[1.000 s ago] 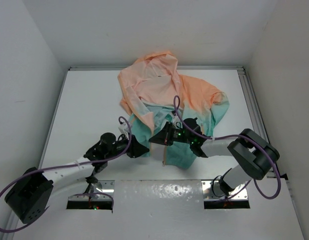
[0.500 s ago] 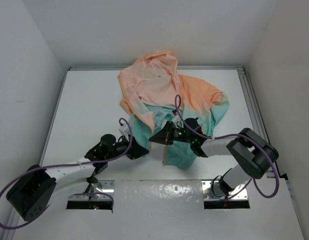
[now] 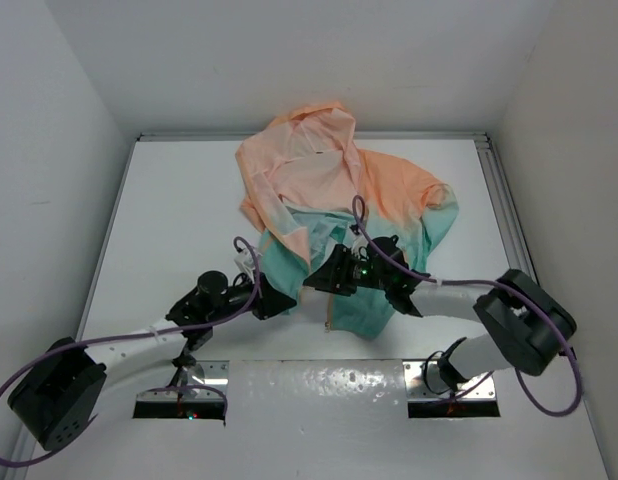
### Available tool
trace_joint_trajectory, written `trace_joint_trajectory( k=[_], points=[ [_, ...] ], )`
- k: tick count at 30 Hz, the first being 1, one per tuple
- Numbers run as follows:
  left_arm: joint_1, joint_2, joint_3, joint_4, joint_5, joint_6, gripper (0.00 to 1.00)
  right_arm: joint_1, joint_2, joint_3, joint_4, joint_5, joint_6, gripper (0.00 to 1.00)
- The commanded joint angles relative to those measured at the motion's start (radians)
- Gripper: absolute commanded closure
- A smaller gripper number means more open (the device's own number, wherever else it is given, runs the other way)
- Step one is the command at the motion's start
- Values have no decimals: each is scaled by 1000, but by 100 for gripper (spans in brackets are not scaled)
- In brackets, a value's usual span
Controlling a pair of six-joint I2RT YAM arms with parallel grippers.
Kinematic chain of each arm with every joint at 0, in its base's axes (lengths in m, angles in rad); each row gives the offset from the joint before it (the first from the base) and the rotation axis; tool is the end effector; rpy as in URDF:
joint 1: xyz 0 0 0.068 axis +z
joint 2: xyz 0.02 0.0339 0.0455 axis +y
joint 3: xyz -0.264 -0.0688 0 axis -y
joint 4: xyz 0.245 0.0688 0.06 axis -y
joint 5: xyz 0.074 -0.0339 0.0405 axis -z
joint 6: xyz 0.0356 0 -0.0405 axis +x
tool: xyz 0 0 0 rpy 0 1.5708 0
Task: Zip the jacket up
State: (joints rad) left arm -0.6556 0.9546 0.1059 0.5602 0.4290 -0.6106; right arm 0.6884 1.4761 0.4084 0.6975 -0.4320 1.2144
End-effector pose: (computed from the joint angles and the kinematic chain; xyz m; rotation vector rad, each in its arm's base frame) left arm 0.1308 -0.1193 0.1545 0.3717 2.0010 -1.2398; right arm 0.1951 0.1798 0.1521 0.2623 2.2928 1.5628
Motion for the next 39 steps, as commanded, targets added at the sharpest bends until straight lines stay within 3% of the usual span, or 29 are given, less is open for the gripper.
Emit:
trace_joint_trajectory(
  k=[1, 3, 4, 5, 6, 8, 12, 13, 14, 18, 29, 39],
  points=[
    [-4, -50, 26, 12, -7, -21, 100, -6, -149, 7, -283, 131, -191, 43],
    [-4, -63, 55, -49, -30, -31, 100, -4, -212, -13, -421, 208, -232, 39],
    [-4, -62, 63, -65, -36, -34, 100, -3, -267, -31, -453, 226, -262, 45],
    [-4, -59, 72, -80, -36, -38, 100, 6, -289, -37, -517, 254, -272, 56],
    [-4, -54, 75, -82, -32, -41, 100, 16, -302, -39, -551, 266, -297, 81],
    [-4, -44, 89, -94, -35, -55, 100, 72, -312, -25, -668, 311, -332, 100],
    [-4, -31, 117, -129, -42, -57, 100, 189, -289, 23, -809, 470, -388, 97],
    [-4, -30, 123, -134, -41, -58, 100, 209, -284, 29, -822, 490, -391, 91],
    [-4, -25, 127, -138, -41, -60, 100, 214, -283, 29, -837, 505, -394, 76],
    [-4, -16, 135, -149, -55, -63, 100, 221, -261, 30, -834, 532, -394, 55],
    [-4, 30, 130, -129, -65, -40, 100, 362, -116, 156, -914, 752, -427, 53],
    [-4, 41, 117, -108, -67, -48, 100, 390, -43, 165, -899, 788, -412, 53]
  ],
)
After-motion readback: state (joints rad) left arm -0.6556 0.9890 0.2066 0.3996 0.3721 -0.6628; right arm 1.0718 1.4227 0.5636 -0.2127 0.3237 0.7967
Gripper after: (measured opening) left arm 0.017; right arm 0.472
